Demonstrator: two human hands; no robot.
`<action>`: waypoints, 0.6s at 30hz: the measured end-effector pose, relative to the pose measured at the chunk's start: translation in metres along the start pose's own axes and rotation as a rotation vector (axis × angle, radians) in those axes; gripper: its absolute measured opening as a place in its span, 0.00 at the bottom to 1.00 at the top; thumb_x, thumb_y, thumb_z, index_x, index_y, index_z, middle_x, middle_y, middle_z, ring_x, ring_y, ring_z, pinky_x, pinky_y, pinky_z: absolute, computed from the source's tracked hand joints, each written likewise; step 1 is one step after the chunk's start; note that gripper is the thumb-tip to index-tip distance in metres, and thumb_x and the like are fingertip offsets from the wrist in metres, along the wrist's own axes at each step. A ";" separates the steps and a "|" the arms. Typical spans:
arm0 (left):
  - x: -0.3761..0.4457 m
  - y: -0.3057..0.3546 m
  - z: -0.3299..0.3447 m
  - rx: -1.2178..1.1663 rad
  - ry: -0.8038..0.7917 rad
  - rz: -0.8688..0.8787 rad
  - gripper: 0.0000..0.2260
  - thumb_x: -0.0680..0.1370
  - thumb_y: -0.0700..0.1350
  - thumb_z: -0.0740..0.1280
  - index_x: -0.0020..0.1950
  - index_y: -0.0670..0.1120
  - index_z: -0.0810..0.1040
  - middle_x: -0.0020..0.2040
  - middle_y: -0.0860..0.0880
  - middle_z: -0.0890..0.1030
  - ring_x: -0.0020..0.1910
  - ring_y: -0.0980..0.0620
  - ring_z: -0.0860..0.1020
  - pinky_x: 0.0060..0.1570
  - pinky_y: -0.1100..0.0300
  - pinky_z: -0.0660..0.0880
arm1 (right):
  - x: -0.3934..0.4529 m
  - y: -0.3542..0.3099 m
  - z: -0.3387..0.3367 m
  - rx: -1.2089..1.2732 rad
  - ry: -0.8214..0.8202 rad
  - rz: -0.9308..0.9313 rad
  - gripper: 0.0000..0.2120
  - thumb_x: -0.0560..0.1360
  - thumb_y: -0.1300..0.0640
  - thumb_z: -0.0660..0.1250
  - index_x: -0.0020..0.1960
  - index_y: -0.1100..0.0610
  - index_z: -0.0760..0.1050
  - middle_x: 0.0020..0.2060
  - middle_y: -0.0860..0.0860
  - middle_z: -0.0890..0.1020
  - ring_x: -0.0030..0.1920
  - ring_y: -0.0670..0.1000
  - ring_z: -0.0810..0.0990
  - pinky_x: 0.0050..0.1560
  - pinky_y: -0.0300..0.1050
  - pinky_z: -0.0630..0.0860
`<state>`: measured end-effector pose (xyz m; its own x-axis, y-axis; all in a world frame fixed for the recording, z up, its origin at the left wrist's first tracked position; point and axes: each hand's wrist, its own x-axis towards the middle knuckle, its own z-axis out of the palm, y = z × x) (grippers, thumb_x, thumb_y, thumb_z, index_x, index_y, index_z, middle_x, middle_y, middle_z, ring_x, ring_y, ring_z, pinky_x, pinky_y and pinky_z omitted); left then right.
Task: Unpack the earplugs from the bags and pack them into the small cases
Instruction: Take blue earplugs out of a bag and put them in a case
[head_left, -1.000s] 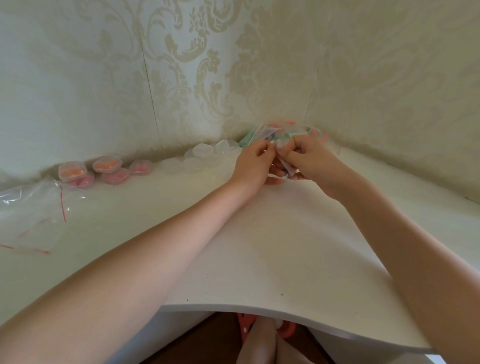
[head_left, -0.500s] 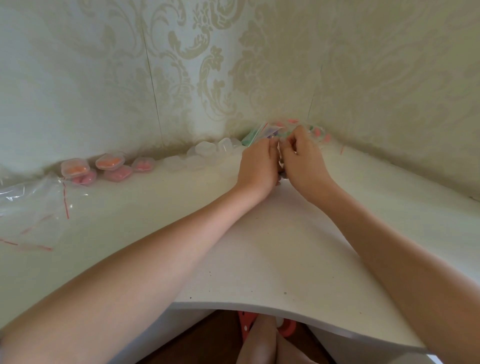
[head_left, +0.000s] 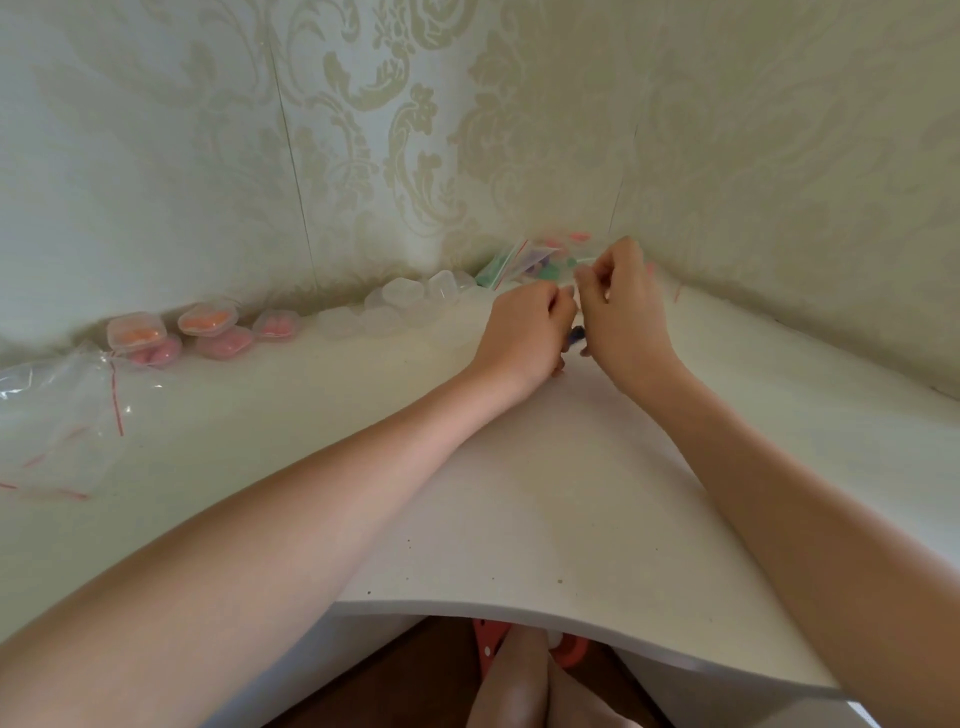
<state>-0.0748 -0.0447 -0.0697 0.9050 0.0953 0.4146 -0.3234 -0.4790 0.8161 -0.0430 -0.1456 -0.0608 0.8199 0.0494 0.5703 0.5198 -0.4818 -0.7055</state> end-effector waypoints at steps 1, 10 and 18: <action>0.001 -0.001 -0.002 -0.021 0.013 -0.018 0.17 0.83 0.43 0.54 0.34 0.42 0.67 0.31 0.46 0.74 0.22 0.57 0.73 0.26 0.62 0.72 | 0.001 0.000 -0.005 -0.001 -0.031 -0.051 0.07 0.78 0.61 0.61 0.46 0.58 0.63 0.35 0.48 0.70 0.35 0.56 0.75 0.32 0.53 0.76; 0.002 -0.007 -0.008 0.145 0.086 0.141 0.18 0.82 0.47 0.56 0.35 0.43 0.71 0.28 0.51 0.73 0.29 0.48 0.74 0.35 0.48 0.76 | 0.007 0.010 -0.018 -0.556 -0.283 -0.424 0.14 0.74 0.69 0.60 0.47 0.57 0.83 0.47 0.52 0.78 0.43 0.57 0.76 0.36 0.45 0.64; 0.002 -0.001 -0.010 -0.049 0.156 0.070 0.16 0.82 0.50 0.57 0.36 0.45 0.68 0.29 0.50 0.73 0.25 0.53 0.72 0.27 0.55 0.75 | 0.008 0.013 -0.010 -0.315 -0.381 -0.155 0.17 0.77 0.54 0.65 0.66 0.52 0.74 0.46 0.48 0.73 0.38 0.47 0.71 0.42 0.42 0.66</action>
<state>-0.0755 -0.0358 -0.0657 0.8270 0.1991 0.5258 -0.4012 -0.4462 0.8000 -0.0321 -0.1599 -0.0614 0.7988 0.4278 0.4229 0.5925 -0.6808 -0.4306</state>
